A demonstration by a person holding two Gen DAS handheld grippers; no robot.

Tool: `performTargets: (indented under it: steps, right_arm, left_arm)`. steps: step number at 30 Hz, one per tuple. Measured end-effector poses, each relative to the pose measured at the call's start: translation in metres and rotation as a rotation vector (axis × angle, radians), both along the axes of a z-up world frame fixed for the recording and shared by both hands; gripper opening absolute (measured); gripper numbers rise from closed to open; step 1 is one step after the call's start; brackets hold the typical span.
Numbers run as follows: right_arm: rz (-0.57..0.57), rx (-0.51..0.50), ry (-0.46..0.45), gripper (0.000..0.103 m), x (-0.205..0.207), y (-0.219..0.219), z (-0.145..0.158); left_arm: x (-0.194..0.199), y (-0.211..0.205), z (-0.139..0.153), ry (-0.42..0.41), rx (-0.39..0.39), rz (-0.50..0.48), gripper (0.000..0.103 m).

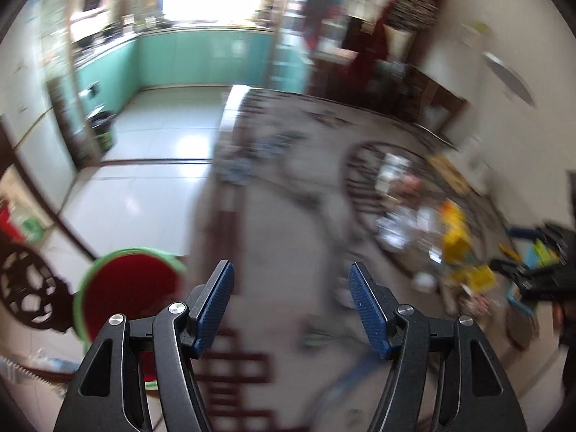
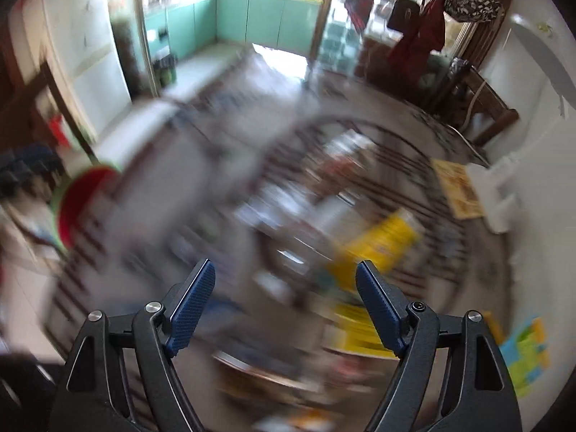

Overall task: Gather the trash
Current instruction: 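Grasp brown cigarette pack with left tool while right tool grasps yellow box, then carry cigarette pack and yellow box to red bucket and open both tools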

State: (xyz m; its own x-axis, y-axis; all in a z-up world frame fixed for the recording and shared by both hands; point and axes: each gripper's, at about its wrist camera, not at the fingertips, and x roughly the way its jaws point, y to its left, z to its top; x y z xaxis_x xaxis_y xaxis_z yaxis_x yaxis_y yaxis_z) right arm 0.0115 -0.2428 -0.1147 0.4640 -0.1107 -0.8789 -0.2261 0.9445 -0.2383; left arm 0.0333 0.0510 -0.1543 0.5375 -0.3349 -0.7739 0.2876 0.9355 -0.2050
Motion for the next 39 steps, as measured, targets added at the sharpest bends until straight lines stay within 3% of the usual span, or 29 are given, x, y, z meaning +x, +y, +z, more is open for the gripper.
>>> performTargets:
  steps: [4,7,13,15,16,18,21,22,26,32,34,37,39]
  right_arm:
    - [0.092,-0.167,0.119,0.080,-0.005,-0.053,-0.028]
    - [0.169,-0.182,0.217,0.080,-0.005,-0.078,-0.051]
    - [0.385,-0.271,0.300,0.080,-0.010,-0.071,-0.094]
    - [0.420,-0.278,0.319,0.068,-0.008,-0.067,-0.102]
    - [0.423,-0.267,0.325,0.050,-0.006,-0.067,-0.105]
    - [0.415,-0.260,0.298,0.045,-0.004,-0.069,-0.102]
    - [0.383,-0.175,0.236,0.031,-0.004,-0.074,-0.080]
    - [0.360,-0.146,0.220,0.020,-0.003,-0.078,-0.075]
    - [0.225,0.040,0.158,0.011,0.000,-0.100,-0.043]
    - [0.093,0.257,0.155,0.011,-0.008,-0.119,-0.038]
    - [0.045,0.320,0.140,0.011,-0.010,-0.126,-0.037]
    - [-0.030,0.391,0.091,0.011,-0.016,-0.131,-0.029]
    - [-0.081,0.404,0.050,0.011,-0.014,-0.136,-0.024]
  left_arm:
    - [-0.024,-0.077,-0.011,0.004,0.069,-0.177,0.065]
    - [-0.040,-0.125,-0.022,0.028,0.108,-0.288,0.065]
    - [-0.065,-0.187,-0.047,0.101,0.163,-0.470,0.065]
    - [-0.075,-0.199,-0.056,0.113,0.205,-0.521,0.065]
    - [-0.078,-0.206,-0.060,0.121,0.223,-0.552,0.065]
    - [-0.084,-0.219,-0.070,0.142,0.258,-0.602,0.065]
    - [-0.089,-0.235,-0.080,0.165,0.275,-0.650,0.065]
    - [-0.089,-0.239,-0.082,0.171,0.278,-0.655,0.065]
    - [-0.082,-0.253,-0.096,0.220,0.247,-0.661,0.065]
    - [-0.074,-0.267,-0.122,0.305,0.259,-0.673,0.065]
    - [-0.076,-0.269,-0.125,0.290,0.270,-0.668,0.052]
    - [-0.074,-0.263,-0.120,0.283,0.226,-0.640,0.040]
    - [-0.070,-0.256,-0.114,0.274,0.203,-0.597,0.038]
